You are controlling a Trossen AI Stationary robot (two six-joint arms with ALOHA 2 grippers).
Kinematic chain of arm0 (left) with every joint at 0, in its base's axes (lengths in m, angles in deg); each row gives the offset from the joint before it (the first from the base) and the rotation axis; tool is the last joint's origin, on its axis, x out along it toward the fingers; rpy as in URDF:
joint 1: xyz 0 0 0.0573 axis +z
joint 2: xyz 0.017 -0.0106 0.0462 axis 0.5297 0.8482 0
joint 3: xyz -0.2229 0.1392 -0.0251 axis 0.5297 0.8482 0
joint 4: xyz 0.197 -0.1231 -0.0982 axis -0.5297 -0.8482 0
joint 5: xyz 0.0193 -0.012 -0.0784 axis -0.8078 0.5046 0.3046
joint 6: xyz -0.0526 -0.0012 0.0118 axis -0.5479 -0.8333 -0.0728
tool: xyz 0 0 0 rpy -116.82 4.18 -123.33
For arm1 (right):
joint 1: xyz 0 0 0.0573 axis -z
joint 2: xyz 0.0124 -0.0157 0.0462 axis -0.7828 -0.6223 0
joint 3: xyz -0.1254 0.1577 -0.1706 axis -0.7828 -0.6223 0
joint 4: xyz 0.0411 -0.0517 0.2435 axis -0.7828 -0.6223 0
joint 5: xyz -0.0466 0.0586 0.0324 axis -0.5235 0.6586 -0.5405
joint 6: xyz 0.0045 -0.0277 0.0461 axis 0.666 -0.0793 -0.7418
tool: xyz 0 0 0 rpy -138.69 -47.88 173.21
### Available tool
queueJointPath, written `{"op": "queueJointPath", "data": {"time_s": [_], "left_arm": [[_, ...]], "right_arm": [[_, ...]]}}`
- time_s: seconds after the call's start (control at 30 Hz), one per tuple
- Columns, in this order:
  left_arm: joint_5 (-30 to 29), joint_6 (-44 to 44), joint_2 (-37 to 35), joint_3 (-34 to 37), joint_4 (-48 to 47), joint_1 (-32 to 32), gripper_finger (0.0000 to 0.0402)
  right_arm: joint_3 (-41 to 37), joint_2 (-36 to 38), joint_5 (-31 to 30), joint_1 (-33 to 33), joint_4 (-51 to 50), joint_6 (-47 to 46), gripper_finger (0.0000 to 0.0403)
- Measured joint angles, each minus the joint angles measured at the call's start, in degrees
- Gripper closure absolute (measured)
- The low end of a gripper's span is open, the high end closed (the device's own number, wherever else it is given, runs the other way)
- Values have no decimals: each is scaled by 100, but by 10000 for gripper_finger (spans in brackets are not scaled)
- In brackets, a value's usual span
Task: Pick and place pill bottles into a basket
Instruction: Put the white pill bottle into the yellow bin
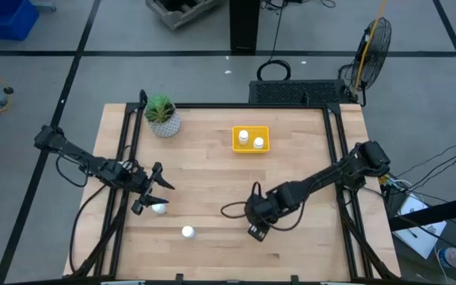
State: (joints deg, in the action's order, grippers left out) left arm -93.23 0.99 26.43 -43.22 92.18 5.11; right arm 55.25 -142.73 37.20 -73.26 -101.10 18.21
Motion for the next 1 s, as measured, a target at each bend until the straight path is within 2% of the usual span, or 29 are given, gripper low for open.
{"op": "queueJointPath", "data": {"time_s": [0.53, 0.73, 0.9, 1.0], "left_arm": [[-591, -134, 2, 0, 22, 0, 160], [-633, -179, 0, 0, 22, 0, 160], [-1048, -472, 2, 0, 20, 0, 160], [-1107, -445, 0, 0, 20, 0, 160]], "right_arm": [[0, 0, 0, 469, -254, 550, 253], [0, 0, 2, 749, -296, 830, 253], [0, 0, 17, 960, -374, 1081, 253], [0, 0, 20, 1086, -411, 1198, 253]]}}
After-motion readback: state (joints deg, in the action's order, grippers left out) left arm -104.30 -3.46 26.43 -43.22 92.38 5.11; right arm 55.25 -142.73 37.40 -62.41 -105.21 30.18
